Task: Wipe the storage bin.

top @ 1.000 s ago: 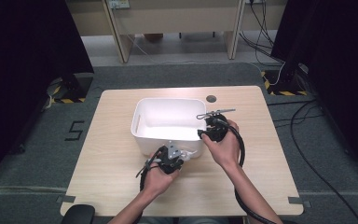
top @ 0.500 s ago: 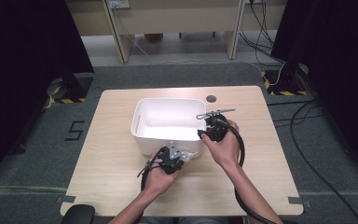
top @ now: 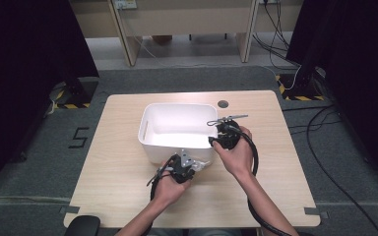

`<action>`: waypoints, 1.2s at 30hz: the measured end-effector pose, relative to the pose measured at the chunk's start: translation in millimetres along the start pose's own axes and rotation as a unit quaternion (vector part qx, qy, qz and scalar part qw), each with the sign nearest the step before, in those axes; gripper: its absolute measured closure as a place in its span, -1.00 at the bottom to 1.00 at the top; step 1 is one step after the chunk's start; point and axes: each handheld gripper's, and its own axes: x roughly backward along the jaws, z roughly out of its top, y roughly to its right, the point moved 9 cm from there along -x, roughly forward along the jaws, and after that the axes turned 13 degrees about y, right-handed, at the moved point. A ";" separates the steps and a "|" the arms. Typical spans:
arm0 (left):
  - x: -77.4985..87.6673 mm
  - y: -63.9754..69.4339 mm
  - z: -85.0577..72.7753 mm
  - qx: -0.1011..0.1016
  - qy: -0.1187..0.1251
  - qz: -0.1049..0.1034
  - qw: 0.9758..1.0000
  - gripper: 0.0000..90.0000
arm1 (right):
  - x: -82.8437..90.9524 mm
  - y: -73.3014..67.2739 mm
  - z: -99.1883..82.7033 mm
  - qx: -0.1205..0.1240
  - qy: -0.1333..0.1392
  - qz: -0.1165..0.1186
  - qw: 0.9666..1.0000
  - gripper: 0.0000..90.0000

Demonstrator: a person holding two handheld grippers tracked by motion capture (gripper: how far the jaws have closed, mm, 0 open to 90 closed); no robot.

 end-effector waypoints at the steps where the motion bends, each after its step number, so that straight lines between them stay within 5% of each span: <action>1: -0.2 0.1 0.0 0.000 0.000 0.000 1.000 0.76 | 0.1 -0.1 -0.1 0.000 0.000 0.000 1.000 0.41; 36: -5.2 9.4 8.1 -0.006 0.000 -0.010 1.000 0.76 | -0.3 -0.2 0.0 -0.003 -0.001 0.002 1.000 0.41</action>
